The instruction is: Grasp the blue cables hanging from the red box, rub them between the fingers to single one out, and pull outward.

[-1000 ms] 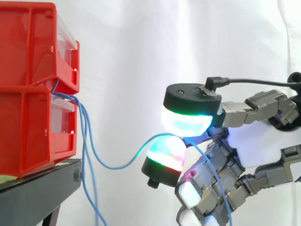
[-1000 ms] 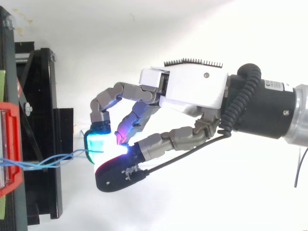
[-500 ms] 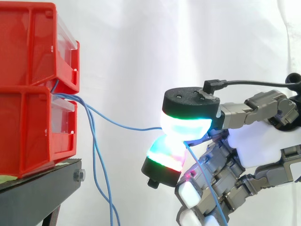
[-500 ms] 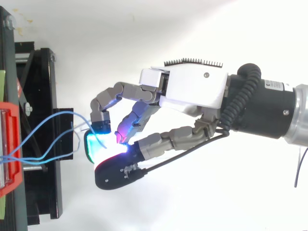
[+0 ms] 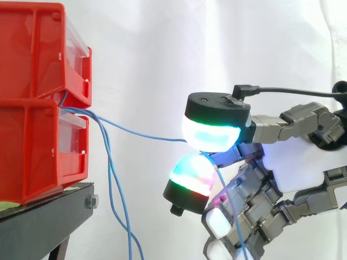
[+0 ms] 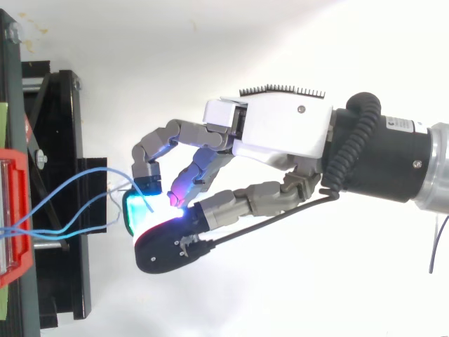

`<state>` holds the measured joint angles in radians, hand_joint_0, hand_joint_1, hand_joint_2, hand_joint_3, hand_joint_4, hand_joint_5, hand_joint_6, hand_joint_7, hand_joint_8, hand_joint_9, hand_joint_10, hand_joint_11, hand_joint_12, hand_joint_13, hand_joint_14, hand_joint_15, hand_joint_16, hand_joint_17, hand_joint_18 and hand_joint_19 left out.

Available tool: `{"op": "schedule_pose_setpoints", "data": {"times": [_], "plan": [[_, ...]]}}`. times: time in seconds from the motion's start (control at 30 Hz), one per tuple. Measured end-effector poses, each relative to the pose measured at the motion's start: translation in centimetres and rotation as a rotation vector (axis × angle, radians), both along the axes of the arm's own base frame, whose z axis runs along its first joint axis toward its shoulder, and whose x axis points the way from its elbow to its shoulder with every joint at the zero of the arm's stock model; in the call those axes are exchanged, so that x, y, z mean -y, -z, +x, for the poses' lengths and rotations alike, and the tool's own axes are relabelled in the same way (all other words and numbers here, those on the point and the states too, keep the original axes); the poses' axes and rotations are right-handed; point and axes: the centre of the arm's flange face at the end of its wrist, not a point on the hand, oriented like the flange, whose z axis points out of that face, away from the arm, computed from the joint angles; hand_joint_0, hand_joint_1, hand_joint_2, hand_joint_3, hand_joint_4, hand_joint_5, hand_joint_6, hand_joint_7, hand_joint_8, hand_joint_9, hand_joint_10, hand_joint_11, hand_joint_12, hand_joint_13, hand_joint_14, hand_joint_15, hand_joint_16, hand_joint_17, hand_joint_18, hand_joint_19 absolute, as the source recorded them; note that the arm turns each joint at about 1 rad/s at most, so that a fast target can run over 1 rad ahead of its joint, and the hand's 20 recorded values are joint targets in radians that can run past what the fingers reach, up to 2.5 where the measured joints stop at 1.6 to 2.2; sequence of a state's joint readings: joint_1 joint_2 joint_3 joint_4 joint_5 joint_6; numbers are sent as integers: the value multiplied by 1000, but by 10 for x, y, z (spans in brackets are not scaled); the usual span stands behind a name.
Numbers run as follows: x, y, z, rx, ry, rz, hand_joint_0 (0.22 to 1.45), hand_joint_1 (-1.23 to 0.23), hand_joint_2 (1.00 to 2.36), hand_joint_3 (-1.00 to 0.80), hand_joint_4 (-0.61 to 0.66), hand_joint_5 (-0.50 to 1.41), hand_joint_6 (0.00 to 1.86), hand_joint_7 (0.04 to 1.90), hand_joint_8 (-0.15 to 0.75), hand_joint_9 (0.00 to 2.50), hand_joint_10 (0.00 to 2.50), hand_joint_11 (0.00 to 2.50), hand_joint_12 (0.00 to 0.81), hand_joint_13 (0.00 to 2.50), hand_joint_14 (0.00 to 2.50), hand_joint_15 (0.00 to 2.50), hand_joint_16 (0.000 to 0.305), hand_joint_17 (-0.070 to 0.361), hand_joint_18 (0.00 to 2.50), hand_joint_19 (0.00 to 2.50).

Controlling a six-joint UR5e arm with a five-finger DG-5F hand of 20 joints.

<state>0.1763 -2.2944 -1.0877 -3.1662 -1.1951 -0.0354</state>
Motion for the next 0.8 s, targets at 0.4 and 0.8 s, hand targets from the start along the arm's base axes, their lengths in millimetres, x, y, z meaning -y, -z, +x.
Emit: {"op": "schedule_pose_setpoints", "data": {"times": [0.4, 0.8], "plan": [[0, 0, 0, 2, 2, 19, 450, -584, 1000, -500, 42, -124, 837, 1143, 288, 994, 13, 461, 417, 840, 20, 554, 56, 125, 708, 587], [-2, -1, -1, 2, -4, 39, 417, -548, 1000, -500, 56, -123, 833, 1117, 305, 999, 15, 457, 436, 849, 17, 544, 59, 134, 729, 572]]}}
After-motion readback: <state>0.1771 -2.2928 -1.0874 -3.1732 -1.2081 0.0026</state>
